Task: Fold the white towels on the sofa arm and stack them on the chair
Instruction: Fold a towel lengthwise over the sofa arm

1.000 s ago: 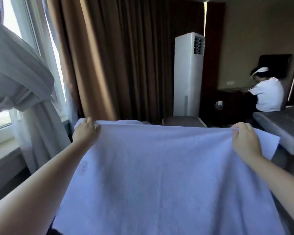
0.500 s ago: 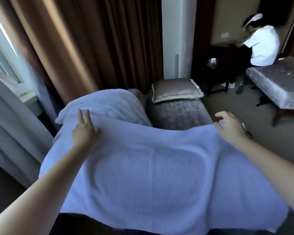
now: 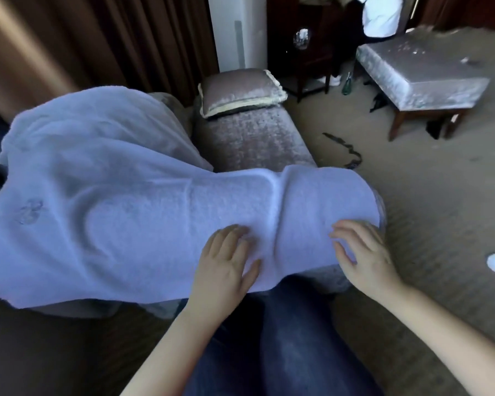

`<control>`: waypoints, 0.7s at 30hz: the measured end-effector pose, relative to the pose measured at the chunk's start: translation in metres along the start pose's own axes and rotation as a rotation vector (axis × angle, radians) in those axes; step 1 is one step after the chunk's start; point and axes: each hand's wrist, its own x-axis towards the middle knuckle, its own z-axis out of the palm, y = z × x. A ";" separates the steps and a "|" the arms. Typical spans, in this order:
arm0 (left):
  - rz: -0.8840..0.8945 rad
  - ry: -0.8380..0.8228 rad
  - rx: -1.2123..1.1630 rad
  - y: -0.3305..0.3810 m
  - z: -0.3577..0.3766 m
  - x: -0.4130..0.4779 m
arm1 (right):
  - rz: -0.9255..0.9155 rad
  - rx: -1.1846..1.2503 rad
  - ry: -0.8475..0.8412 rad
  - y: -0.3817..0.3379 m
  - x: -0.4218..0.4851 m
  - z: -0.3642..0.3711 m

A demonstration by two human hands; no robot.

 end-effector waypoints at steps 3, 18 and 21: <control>0.012 -0.041 0.058 0.003 0.016 -0.015 | -0.051 -0.125 -0.073 0.015 -0.041 0.003; -0.068 -0.072 0.046 0.023 0.022 -0.024 | -0.150 -0.275 0.047 0.046 -0.069 0.044; -0.084 -0.088 -0.056 0.024 0.008 -0.025 | -0.157 -0.264 0.025 0.048 -0.067 0.038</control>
